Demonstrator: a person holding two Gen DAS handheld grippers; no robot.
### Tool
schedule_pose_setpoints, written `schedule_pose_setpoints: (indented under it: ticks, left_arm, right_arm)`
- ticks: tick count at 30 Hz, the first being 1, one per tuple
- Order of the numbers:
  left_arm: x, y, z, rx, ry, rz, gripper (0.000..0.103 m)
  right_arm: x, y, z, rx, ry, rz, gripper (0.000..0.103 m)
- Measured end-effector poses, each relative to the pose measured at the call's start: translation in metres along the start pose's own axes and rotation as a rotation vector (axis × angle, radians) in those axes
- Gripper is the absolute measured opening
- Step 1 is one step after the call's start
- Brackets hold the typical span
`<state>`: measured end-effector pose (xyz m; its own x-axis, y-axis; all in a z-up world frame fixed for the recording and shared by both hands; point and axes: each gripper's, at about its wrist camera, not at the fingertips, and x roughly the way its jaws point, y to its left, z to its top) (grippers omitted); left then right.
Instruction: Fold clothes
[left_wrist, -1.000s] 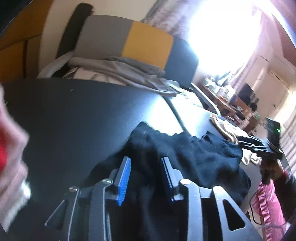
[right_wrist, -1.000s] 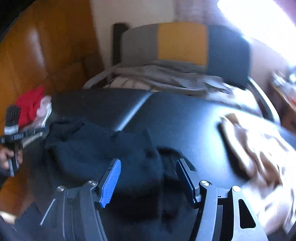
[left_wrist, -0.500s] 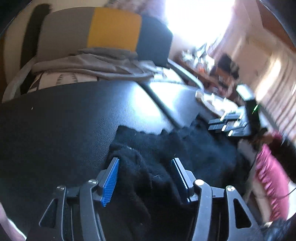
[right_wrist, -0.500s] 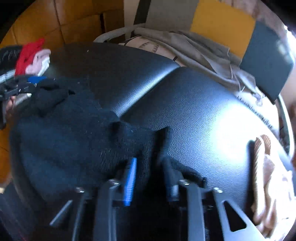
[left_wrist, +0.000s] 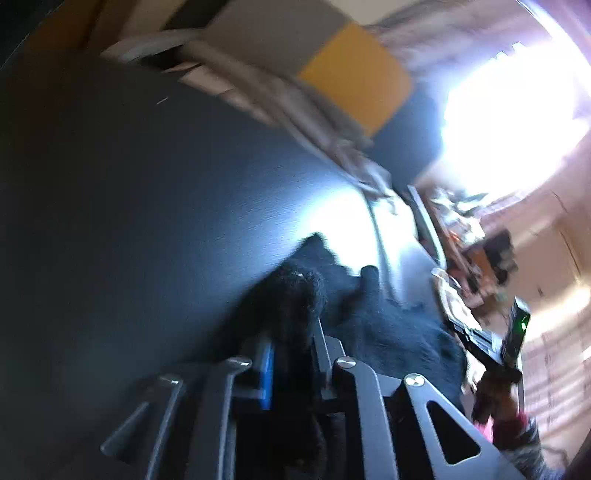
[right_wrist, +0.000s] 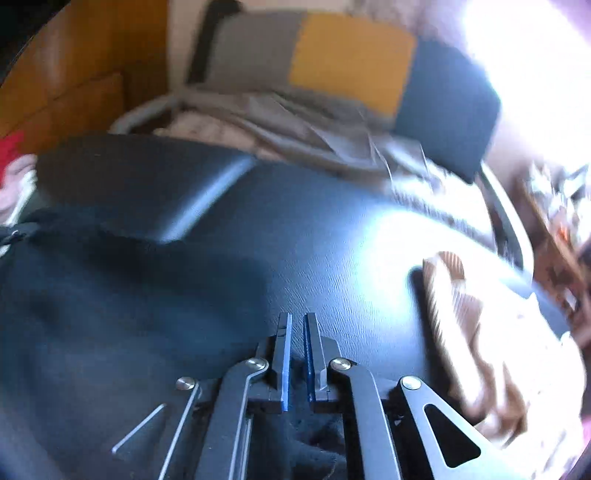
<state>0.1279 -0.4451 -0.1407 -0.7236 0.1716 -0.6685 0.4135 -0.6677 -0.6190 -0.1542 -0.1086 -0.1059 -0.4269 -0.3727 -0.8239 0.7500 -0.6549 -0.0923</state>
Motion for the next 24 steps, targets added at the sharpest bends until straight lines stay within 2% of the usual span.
schedule_pose_setpoints:
  ticks: [2, 5, 7, 10, 11, 13, 15, 16, 18, 19, 21, 22, 23, 24]
  left_arm:
    - [-0.010, 0.003, -0.003, -0.009, -0.036, -0.011, 0.023]
    - [-0.033, -0.001, -0.001, 0.040, -0.116, 0.003, 0.028]
    - [-0.048, -0.009, 0.009, 0.132, -0.163, 0.088, 0.031]
    - [-0.050, -0.031, 0.020, 0.328, -0.155, 0.183, 0.037]
    - [-0.045, -0.038, 0.022, 0.386, -0.130, 0.196, 0.039]
    - [-0.029, -0.050, 0.024, 0.483, -0.055, 0.204, 0.042]
    - [-0.011, -0.056, 0.024, 0.527, 0.033, 0.182, 0.042]
    - [-0.004, -0.057, 0.024, 0.525, 0.071, 0.154, 0.043]
    - [0.009, -0.060, 0.024, 0.532, 0.125, 0.118, 0.043]
    - [0.014, -0.064, 0.022, 0.549, 0.142, 0.102, 0.042]
    - [0.020, -0.071, 0.016, 0.597, 0.146, 0.146, 0.033]
    - [0.022, -0.074, 0.013, 0.621, 0.144, 0.173, 0.012]
    - [0.026, -0.070, 0.013, 0.602, 0.128, 0.243, 0.006]
    - [0.030, -0.064, 0.015, 0.568, 0.106, 0.325, 0.006]
  right_arm:
    - [0.013, -0.009, -0.007, 0.063, 0.015, 0.031, 0.007]
    - [0.011, -0.017, -0.015, 0.112, -0.020, 0.044, 0.009]
    - [0.001, -0.017, -0.013, 0.115, -0.052, 0.028, 0.012]
    - [-0.024, -0.004, -0.007, 0.067, -0.139, 0.056, 0.015]
    - [-0.032, 0.002, -0.007, 0.046, -0.166, 0.075, 0.018]
    - [-0.052, 0.021, -0.011, -0.008, -0.204, 0.147, 0.037]
    - [-0.062, 0.043, -0.017, -0.075, -0.199, 0.214, 0.046]
    - [-0.067, 0.055, -0.021, -0.108, -0.192, 0.244, 0.046]
    - [-0.063, 0.068, -0.028, -0.158, -0.156, 0.244, 0.046]
    - [-0.058, 0.071, -0.031, -0.176, -0.135, 0.234, 0.046]
    - [-0.044, 0.074, -0.036, -0.194, -0.091, 0.201, 0.047]
    - [-0.037, 0.073, -0.038, -0.195, -0.071, 0.163, 0.046]
    - [-0.031, 0.071, -0.042, -0.195, -0.056, 0.117, 0.047]
    - [-0.025, 0.064, -0.044, -0.165, -0.046, 0.082, 0.058]
